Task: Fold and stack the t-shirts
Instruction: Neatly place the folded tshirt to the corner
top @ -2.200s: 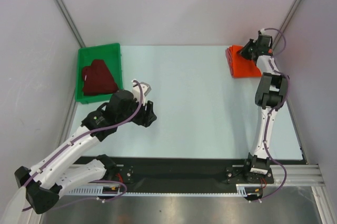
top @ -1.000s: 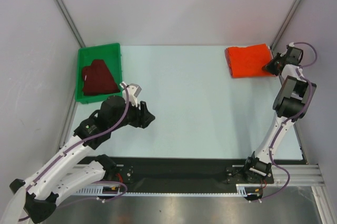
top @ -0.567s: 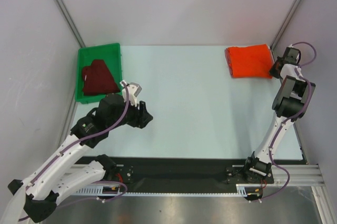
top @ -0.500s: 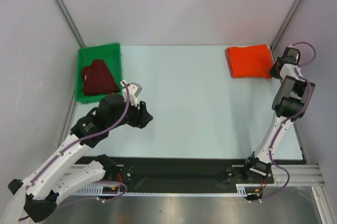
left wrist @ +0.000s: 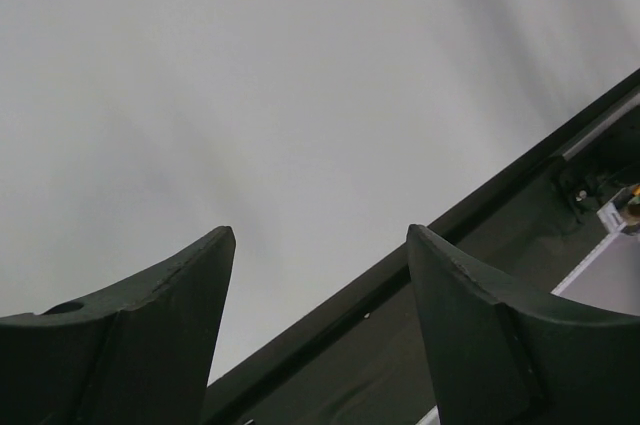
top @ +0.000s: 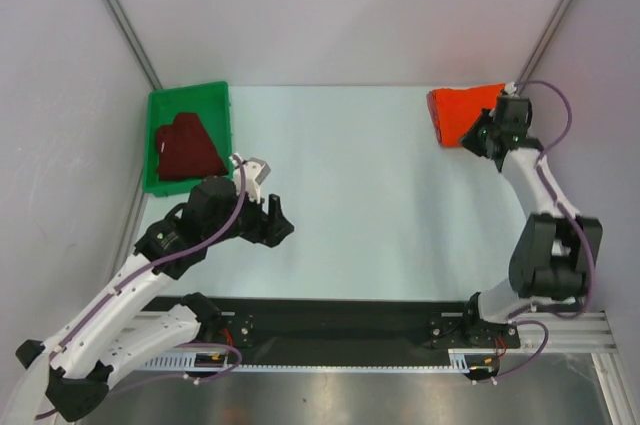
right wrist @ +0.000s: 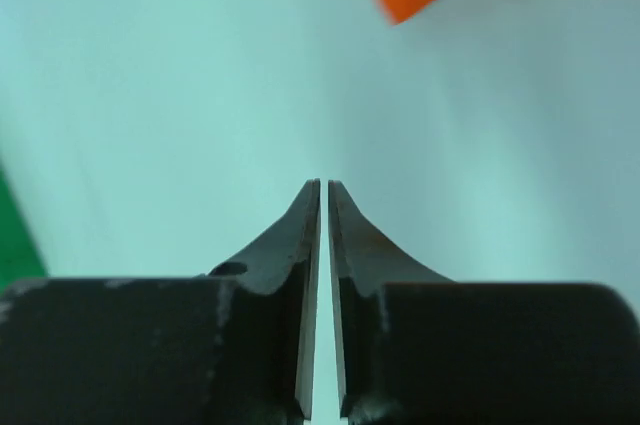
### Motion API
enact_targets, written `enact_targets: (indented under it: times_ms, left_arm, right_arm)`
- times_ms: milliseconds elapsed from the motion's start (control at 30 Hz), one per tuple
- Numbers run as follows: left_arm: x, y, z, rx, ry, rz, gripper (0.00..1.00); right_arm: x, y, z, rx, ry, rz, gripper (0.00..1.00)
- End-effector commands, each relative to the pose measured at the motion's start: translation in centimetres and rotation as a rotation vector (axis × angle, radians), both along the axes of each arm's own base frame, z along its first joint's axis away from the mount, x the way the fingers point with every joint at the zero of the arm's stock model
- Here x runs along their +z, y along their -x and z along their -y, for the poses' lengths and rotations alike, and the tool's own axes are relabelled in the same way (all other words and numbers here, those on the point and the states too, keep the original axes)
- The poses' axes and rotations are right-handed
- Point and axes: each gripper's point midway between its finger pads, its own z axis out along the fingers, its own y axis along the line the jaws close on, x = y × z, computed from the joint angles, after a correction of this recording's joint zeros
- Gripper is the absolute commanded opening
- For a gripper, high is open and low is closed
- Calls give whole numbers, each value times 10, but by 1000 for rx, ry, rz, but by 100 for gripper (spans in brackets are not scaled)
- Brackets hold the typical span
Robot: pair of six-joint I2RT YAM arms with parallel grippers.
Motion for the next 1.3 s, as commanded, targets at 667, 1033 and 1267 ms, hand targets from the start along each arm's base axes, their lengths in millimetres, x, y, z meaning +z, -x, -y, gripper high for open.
enact_targets:
  times_ms: [667,1033,1267]
  left_arm:
    - [-51,48,13,153,857,-147,87]
    - [-85,57,35,56,983,-292,87]
    - [-91,57,36,63,995,-312,88]
  right_arm:
    - [-71,256,-162,199,-834,169,38]
    - [-120,263,-155,164,-728,46,100]
    - [-135,277,-157,185,-707,-25,100]
